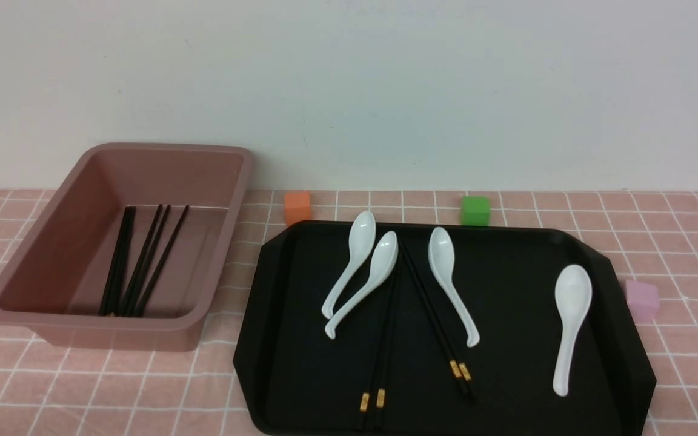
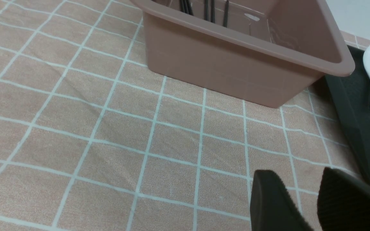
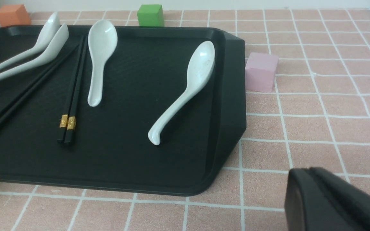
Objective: On pink tablecloth take chopsticks from black tray and put them in box.
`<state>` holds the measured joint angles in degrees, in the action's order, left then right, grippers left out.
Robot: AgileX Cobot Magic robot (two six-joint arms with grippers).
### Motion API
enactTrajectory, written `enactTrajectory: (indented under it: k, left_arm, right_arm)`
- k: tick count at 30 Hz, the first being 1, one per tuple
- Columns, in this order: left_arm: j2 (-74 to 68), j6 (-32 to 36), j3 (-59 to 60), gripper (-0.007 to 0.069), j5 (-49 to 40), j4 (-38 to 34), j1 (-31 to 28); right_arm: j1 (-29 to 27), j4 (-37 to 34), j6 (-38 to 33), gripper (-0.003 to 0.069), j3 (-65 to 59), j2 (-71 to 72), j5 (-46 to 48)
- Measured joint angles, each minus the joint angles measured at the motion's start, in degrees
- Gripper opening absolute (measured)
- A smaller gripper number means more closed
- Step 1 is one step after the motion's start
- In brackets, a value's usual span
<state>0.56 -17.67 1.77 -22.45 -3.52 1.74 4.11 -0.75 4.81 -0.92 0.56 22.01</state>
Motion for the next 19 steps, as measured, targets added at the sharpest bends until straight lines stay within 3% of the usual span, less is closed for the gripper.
enactTrajectory:
  k: [19]
  left_arm:
    - [0.0,0.0,0.0,0.0239,0.0,0.0,0.0]
  right_arm:
    - [0.0,0.0,0.0,0.0045,0.0,0.0,0.0]
